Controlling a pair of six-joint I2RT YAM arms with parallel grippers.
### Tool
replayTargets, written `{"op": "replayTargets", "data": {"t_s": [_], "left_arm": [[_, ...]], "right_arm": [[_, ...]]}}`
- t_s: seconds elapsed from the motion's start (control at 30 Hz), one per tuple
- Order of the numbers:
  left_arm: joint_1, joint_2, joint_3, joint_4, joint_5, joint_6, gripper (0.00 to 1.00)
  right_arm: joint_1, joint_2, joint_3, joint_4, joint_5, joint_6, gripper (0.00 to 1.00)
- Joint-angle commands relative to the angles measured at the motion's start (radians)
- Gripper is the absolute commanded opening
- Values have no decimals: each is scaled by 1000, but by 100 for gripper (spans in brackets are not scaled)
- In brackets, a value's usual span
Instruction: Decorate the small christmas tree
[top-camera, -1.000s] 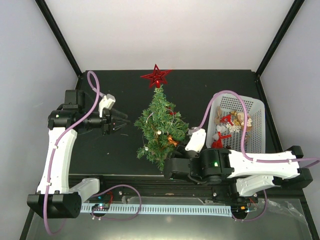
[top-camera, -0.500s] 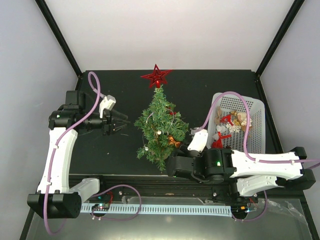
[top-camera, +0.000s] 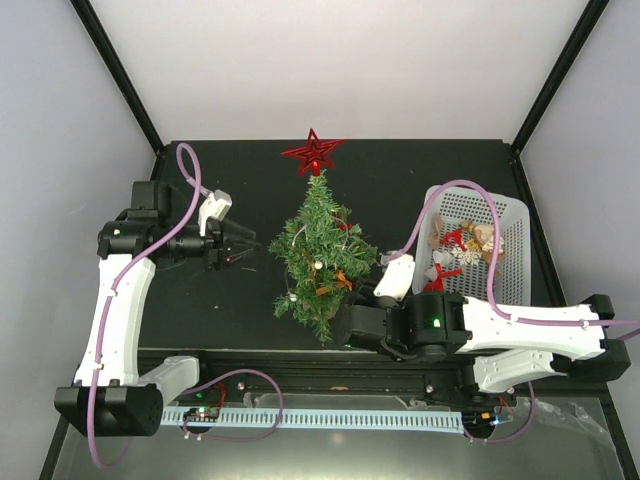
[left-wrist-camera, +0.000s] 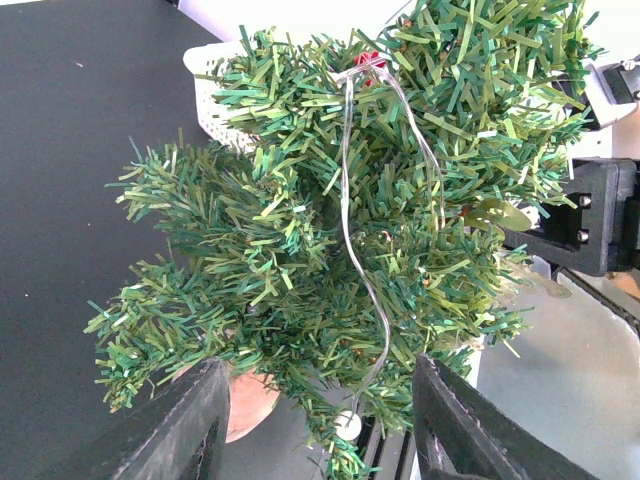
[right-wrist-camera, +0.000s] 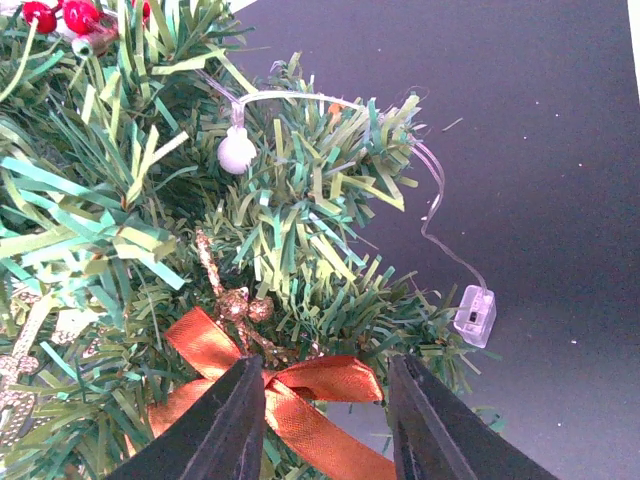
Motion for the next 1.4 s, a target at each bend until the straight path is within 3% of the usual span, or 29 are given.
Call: {"op": "replayTargets", "data": {"t_s": [0.0, 0.2, 0.37, 0.43, 0.53, 0.67, 0.73, 0.9, 0.97, 1.03, 1.07, 1.17, 1.23, 1.27, 1.37], "left_arm": [[7, 13, 7, -1, 23, 36, 51], [7, 24, 11, -3, 14, 45, 52], [7, 31, 14, -3, 7, 50, 52], [7, 35, 16, -2, 5, 50, 51], [7, 38, 19, -1, -1, 52, 51], [10, 44, 54, -17, -26, 58, 51], [15, 44, 94, -42, -41, 65, 51], [32, 41, 292, -119, -91, 46, 54], [33, 39, 357, -136, -108, 33, 58], [34, 32, 416, -162, -130, 35, 64], [34, 27, 438, -175, -139, 39, 68], [34, 11, 479, -227, -167, 60, 84], [32, 1, 505, -282, -184, 94, 89], [33, -3, 519, -320, -195, 120, 97], [29, -46, 509, -349, -260, 129, 99]], "right_arm": [[-4, -24, 41, -38, 27, 23, 38], [-4, -61, 74, -140, 32, 64, 40], [-3, -105, 72, -24, 0, -123, 17], [-3, -88, 99, 9, -28, -203, 13], [-5, -5, 168, 45, -110, -323, 14], [-3, 89, 285, -42, -139, -286, 18], [-3, 89, 305, -74, -135, -264, 23], [-4, -34, 266, -47, -110, -254, 47], [-4, -83, 258, -46, -107, -274, 65], [-3, -105, 276, -68, -110, -317, 74], [-4, -107, 292, -90, -114, -334, 85], [-5, -93, 346, -180, -117, -378, 88], [-4, -98, 363, -240, -115, -386, 89], [-4, -117, 360, -258, -116, -386, 89], [-4, -226, 288, -254, -126, -386, 91]]}}
